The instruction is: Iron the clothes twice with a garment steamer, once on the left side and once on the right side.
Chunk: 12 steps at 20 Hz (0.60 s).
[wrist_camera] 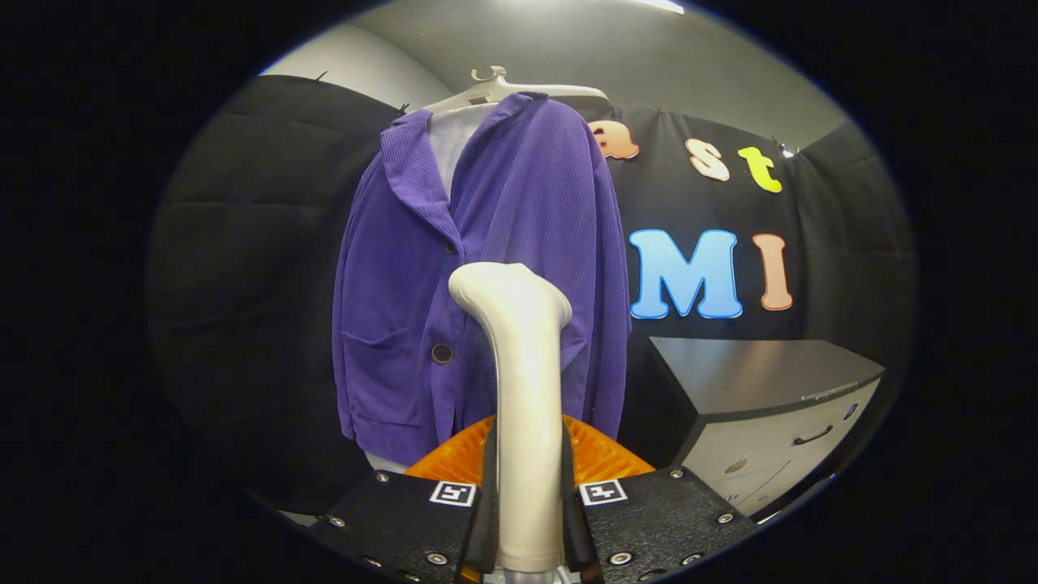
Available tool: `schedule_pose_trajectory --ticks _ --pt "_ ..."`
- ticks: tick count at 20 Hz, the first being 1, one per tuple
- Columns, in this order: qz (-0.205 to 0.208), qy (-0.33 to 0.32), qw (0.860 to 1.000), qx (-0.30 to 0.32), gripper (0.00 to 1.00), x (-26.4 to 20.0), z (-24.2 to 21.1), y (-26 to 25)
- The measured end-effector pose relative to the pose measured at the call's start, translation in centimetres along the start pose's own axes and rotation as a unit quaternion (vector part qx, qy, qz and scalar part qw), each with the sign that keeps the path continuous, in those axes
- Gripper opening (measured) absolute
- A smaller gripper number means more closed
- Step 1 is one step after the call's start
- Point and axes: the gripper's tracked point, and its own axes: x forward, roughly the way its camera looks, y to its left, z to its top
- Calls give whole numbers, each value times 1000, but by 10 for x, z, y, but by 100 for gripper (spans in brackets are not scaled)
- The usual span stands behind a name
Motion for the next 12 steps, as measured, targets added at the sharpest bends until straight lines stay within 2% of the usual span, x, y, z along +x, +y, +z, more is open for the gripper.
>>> schedule_pose_trajectory --ticks 6,12 --pt "5 17 1000 -8 32 -8 -38 2" --pt "0 73 997 2 32 -11 -99 0"
